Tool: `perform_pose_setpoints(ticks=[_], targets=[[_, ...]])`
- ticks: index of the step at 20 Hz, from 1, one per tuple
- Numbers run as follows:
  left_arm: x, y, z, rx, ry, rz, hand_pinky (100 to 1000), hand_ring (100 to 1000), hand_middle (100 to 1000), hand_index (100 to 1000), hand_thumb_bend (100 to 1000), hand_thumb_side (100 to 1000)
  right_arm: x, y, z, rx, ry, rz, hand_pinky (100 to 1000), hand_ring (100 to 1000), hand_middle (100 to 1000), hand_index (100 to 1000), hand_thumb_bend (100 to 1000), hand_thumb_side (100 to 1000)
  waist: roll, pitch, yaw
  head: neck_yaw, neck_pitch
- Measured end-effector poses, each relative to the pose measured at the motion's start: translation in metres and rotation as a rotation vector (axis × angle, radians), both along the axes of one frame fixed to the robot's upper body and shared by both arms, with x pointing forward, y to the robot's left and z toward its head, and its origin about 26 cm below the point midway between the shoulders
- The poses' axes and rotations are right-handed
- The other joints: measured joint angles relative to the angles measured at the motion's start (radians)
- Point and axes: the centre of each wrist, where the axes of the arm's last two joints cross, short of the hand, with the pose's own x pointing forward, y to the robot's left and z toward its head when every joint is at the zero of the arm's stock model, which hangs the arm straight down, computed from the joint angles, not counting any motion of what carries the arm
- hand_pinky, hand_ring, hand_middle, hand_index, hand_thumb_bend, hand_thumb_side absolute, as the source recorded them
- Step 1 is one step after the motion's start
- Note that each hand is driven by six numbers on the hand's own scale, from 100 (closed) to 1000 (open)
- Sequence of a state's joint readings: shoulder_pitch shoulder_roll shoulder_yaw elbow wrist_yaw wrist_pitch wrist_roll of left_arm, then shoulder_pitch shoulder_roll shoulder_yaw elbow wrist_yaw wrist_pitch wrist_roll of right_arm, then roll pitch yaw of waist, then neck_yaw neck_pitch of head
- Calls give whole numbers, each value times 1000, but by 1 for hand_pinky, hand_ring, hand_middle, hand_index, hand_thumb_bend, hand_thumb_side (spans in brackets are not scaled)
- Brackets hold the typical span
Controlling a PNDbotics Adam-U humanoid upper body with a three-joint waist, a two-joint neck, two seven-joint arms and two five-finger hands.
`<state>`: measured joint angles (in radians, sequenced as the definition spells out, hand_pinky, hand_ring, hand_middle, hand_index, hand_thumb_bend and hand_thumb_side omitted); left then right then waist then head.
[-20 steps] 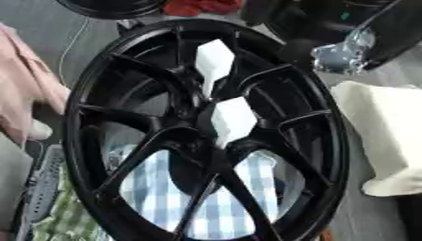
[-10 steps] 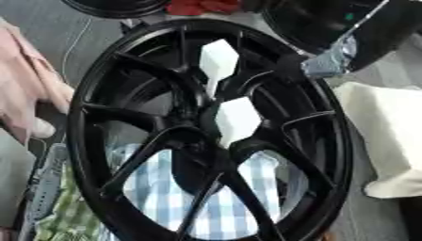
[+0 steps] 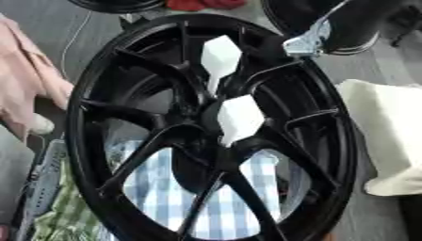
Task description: Pull the pin out of the wheel hub.
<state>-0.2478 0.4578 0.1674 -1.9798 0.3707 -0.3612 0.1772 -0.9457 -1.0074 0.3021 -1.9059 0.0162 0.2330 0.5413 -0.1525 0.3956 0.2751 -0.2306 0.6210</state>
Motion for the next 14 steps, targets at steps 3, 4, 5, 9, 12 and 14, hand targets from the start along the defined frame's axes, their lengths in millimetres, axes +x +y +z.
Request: perform_pose_setpoints(ticks=[3, 4, 5, 9, 12, 14], targets=[[0, 0, 1, 0, -2, -1, 756, 669, 667, 801, 115, 702, 2, -2, -2, 5, 1, -1, 841, 872, 866, 844, 396, 210, -10, 11, 8, 0, 0], [1, -1, 1, 0, -4, -2, 756, 669, 666, 801, 115, 702, 2, -2, -2, 6, 1, 1, 844, 878, 872, 844, 395, 208, -13, 15, 12, 0, 0], [1, -1, 2, 0, -7, -3, 756, 668, 666, 801, 115, 703, 3, -2, -4, 8, 6, 1, 845, 880, 874, 843, 391, 209, -16, 18, 15, 0, 0], [1, -1, 2, 1, -7, -3, 755, 667, 666, 801, 115, 706, 3, -4, -6, 14, 21, 13, 849, 882, 877, 843, 373, 209, -23, 32, 21, 4, -3], [1, -1, 2, 2, -7, -2, 755, 667, 666, 801, 114, 706, 3, -4, -5, 19, 34, 32, 850, 884, 880, 843, 369, 208, -23, 38, 22, 4, -21], [1, -1, 2, 2, -7, -2, 755, 667, 666, 801, 115, 707, 3, -4, -5, 23, 43, 44, 851, 884, 881, 842, 369, 206, -25, 41, 25, -2, -45]])
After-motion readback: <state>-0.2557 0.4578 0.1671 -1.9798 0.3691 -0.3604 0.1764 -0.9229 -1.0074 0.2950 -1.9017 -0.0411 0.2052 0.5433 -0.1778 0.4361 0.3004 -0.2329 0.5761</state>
